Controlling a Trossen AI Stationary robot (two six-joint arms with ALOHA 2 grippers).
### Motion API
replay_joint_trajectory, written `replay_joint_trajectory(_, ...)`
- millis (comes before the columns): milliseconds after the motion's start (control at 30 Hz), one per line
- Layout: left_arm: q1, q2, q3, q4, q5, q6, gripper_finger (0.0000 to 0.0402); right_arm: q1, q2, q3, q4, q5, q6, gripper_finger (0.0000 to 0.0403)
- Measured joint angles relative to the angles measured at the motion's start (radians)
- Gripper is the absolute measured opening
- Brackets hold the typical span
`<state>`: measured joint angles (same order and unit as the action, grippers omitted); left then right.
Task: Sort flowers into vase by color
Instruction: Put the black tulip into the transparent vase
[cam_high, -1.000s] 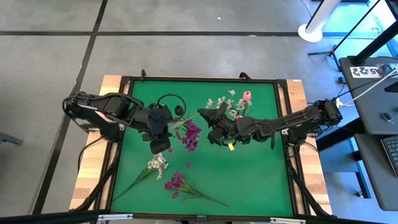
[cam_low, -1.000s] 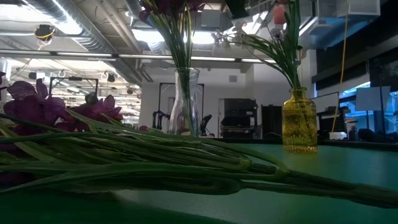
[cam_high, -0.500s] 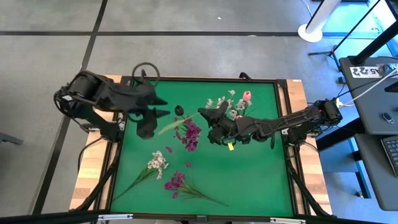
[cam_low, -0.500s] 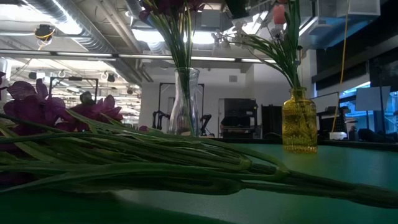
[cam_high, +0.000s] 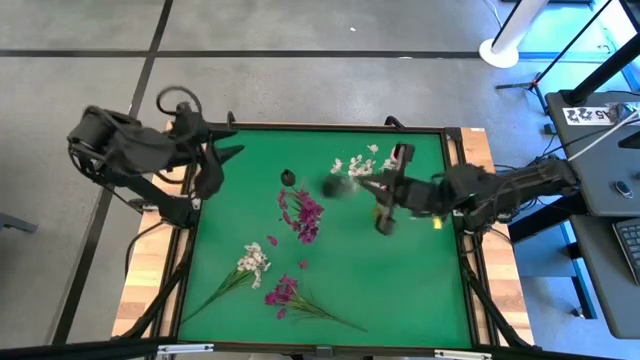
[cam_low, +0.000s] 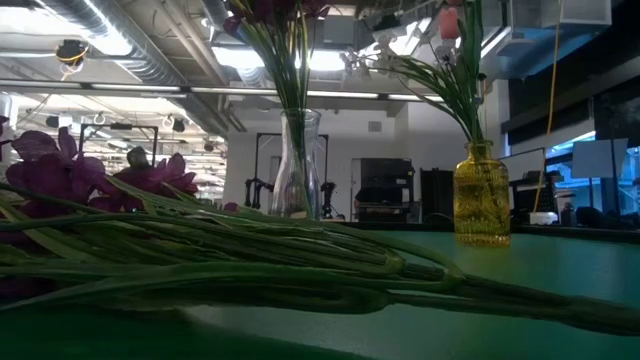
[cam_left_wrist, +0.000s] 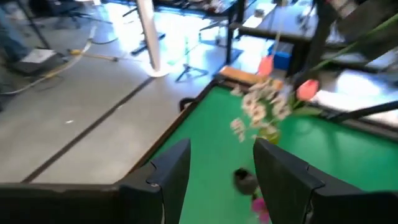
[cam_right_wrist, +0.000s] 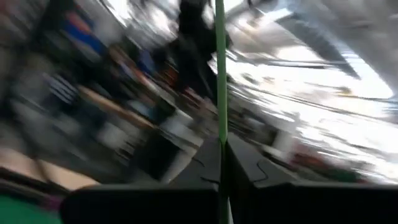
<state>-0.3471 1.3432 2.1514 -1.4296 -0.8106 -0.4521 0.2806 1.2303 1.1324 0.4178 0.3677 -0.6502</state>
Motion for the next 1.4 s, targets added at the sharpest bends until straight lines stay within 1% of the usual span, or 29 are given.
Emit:
replay_joint_trajectory(100, -0.019, -0.034, -0.114, 0.001, -0.061, -0.025, 0.0171, 0.001, -0.043, 0.0, -0.038, -0.17, 0.155, 0.0003)
replay_joint_trajectory(200, -0.032, -0.074, -0.251, 0.03, -0.128, -0.042, 0.0171, 0.009, -0.058, -0.01, -0.034, -0.328, 0.262, 0.0003)
replay_joint_trajectory(267, -0.042, -0.105, -0.351, 0.089, -0.161, -0.041, 0.0171, 0.028, -0.059, -0.025, -0.018, -0.367, 0.299, 0.0002)
replay_joint_trajectory(400, -0.068, -0.175, -0.54, 0.272, -0.173, 0.01, 0.0171, 0.069, -0.059, -0.075, 0.018, -0.36, 0.303, 0.0002)
replay_joint_trajectory(500, -0.103, -0.227, -0.668, 0.445, -0.167, 0.076, 0.0171, 0.094, -0.059, -0.143, 0.116, -0.341, 0.306, 0.0001)
replay_joint_trajectory(533, -0.12, -0.244, -0.711, 0.523, -0.15, 0.108, 0.0171, 0.104, -0.059, -0.171, 0.167, -0.329, 0.309, 0.0001)
replay_joint_trajectory(633, -0.165, -0.279, -0.833, 0.772, -0.05, 0.223, 0.0171, 0.131, -0.057, -0.274, 0.346, -0.278, 0.31, 0.0001)
replay_joint_trajectory(700, -0.193, -0.284, -0.908, 0.948, 0.0, 0.302, 0.0171, 0.144, -0.04, -0.351, 0.506, -0.232, 0.31, 0.0001)
replay_joint_trajectory(800, -0.221, -0.282, -1.01, 1.183, 0.029, 0.406, 0.0171, 0.146, 0.013, -0.446, 0.732, -0.187, 0.319, 0.0001)
replay_joint_trajectory(900, -0.22, -0.263, -1.082, 1.386, 0.061, 0.473, 0.0171, 0.14, 0.079, -0.476, 0.88, -0.15, 0.362, 0.0001)
replay_joint_trajectory(967, -0.212, -0.241, -1.11, 1.487, 0.089, 0.501, 0.0171, 0.128, 0.126, -0.463, 0.902, -0.125, 0.368, 0.0001)
replay_joint_trajectory(1067, -0.19, -0.198, -1.117, 1.589, 0.138, 0.516, 0.0171, 0.105, 0.188, -0.419, 0.884, -0.124, 0.387, 0.0)
replay_joint_trajectory(1133, -0.168, -0.161, -1.117, 1.629, 0.143, 0.516, 0.0171, 0.09, 0.222, -0.381, 0.868, -0.124, 0.39, 0.0001)
replay_joint_trajectory(1267, -0.113, -0.082, -1.118, 1.671, 0.145, 0.517, 0.0171, 0.063, 0.278, -0.318, 0.782, -0.124, 0.398, 0.0001)
replay_joint_trajectory(1333, -0.093, -0.058, -1.118, 1.705, 0.166, 0.515, 0.0171, 0.053, 0.297, -0.295, 0.756, -0.123, 0.423, 0.0001)
replay_joint_trajectory(1400, -0.078, -0.04, -1.118, 1.748, 0.21, 0.51, 0.0171, 0.044, 0.307, -0.286, 0.735, -0.111, 0.451, 0.0001)
